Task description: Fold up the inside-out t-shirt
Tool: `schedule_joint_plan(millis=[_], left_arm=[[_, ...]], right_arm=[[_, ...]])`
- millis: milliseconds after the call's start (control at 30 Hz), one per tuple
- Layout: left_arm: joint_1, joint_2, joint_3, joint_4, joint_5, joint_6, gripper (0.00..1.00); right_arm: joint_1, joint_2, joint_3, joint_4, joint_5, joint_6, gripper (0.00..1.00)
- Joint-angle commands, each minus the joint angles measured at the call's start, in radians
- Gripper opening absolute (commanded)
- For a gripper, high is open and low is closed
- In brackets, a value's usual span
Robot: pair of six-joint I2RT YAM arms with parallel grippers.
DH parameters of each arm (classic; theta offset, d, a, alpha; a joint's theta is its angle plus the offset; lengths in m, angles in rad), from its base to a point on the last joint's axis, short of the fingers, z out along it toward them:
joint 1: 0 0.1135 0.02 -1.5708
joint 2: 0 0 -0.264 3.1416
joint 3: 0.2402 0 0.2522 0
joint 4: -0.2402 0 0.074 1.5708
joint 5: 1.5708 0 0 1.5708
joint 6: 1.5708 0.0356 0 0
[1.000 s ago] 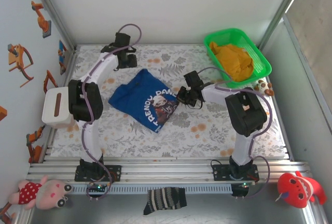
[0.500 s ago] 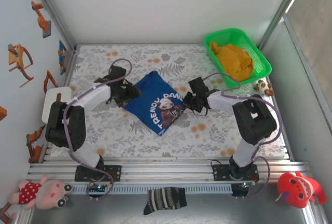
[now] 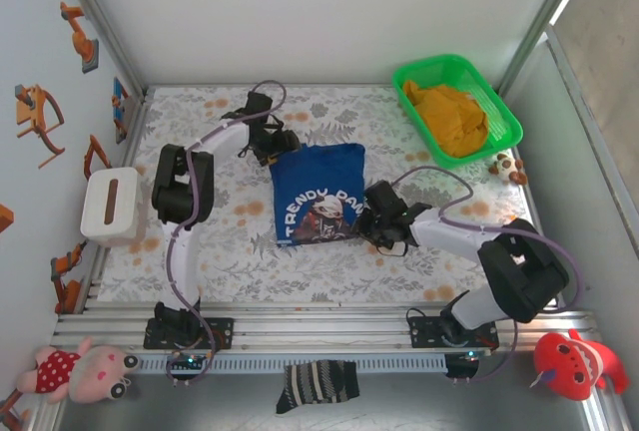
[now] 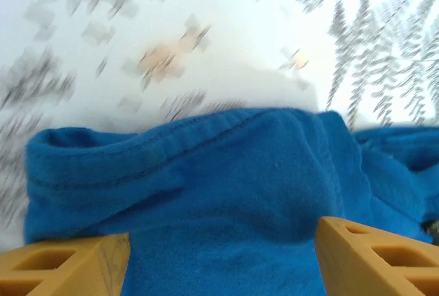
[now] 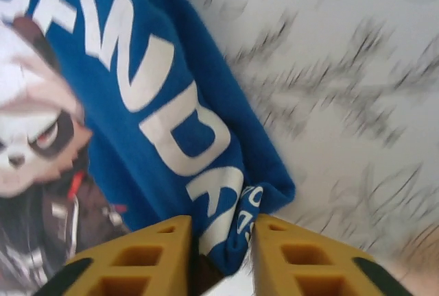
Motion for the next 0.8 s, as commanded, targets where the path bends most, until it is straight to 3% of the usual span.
schedule_joint_plan(millis=[0, 233, 367, 533, 767], left_arm=[[0.025, 0.018, 0.105, -0.091, 0.053, 0.101, 0.71], [0.073, -0.185, -0.022, -0.064, 0.076, 0.146, 0.77], [0.081, -0.210, -0.053, -0.100, 0.067, 0.202, 0.79], [0.079, -0.135, -0.006, -0.163, 0.042, 0.263, 0.80], [0.076, -0.012, 0.103, -0.233, 0.042, 0.316, 0.82]], right_arm=[[0.023, -0.067, 0.040, -0.095, 0.022, 0.015, 0.36], [-0.069, -0.043, 0.348, -0.319, 0.053, -0.256, 0.62], [-0.176, 0.121, 0.522, -0.318, 0.001, -0.399, 0.66], [-0.262, 0.354, 0.745, -0.318, 0.000, -0.514, 0.69], [-0.296, 0.575, 0.921, -0.313, -0.020, -0.555, 0.70]])
